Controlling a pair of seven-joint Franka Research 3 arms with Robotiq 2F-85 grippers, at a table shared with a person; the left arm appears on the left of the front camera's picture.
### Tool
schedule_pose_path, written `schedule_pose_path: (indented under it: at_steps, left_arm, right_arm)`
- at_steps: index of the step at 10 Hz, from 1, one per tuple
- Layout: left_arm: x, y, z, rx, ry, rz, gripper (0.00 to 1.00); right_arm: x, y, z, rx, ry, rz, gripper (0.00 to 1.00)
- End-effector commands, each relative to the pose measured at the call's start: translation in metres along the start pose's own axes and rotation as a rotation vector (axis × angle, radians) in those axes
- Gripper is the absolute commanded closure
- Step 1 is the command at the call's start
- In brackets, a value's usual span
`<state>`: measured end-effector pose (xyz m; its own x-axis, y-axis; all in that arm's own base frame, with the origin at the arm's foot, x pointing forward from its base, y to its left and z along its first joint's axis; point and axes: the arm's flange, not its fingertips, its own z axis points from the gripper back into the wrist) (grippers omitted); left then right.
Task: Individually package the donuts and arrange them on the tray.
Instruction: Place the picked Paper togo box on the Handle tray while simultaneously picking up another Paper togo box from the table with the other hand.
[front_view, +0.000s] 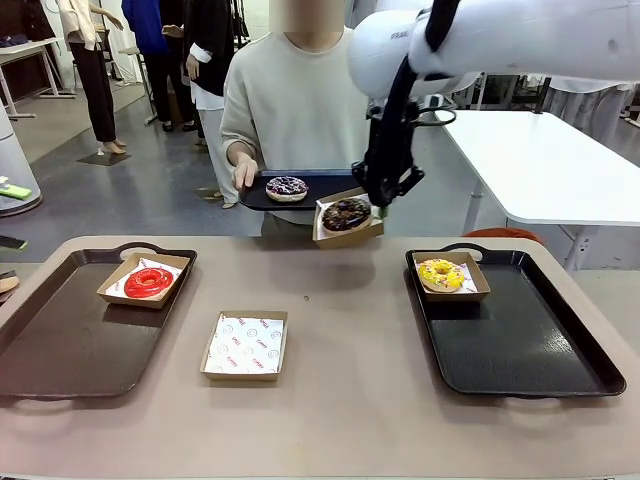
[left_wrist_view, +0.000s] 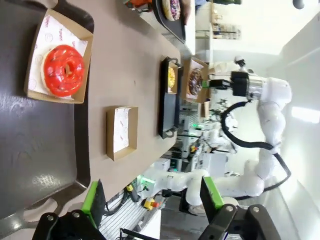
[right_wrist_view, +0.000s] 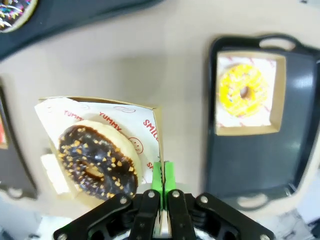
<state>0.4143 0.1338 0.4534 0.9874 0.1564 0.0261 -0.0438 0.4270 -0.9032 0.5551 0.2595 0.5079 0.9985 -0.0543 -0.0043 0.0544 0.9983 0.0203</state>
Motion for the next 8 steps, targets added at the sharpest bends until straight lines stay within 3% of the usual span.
schedule_pose_path:
  at_steps: [1, 5, 8]
  left_arm:
    - [0.0, -0.047, -0.029, 0.16, 0.043, -0.018, 0.0]
    - [-0.008, -0.124, -0.128, 0.495, 0.129, -0.073, 0.0]
    - [-0.02, -0.142, -0.201, 0.708, 0.153, -0.108, 0.0]
  right_arm:
    - [-0.035, -0.067, 0.004, 0.031, 0.056, 0.026, 0.98]
    - [-0.074, -0.162, -0.003, 0.039, 0.056, -0.006, 0.98]
    - [-0.092, -0.201, -0.029, 0.045, 0.048, -0.002, 0.98]
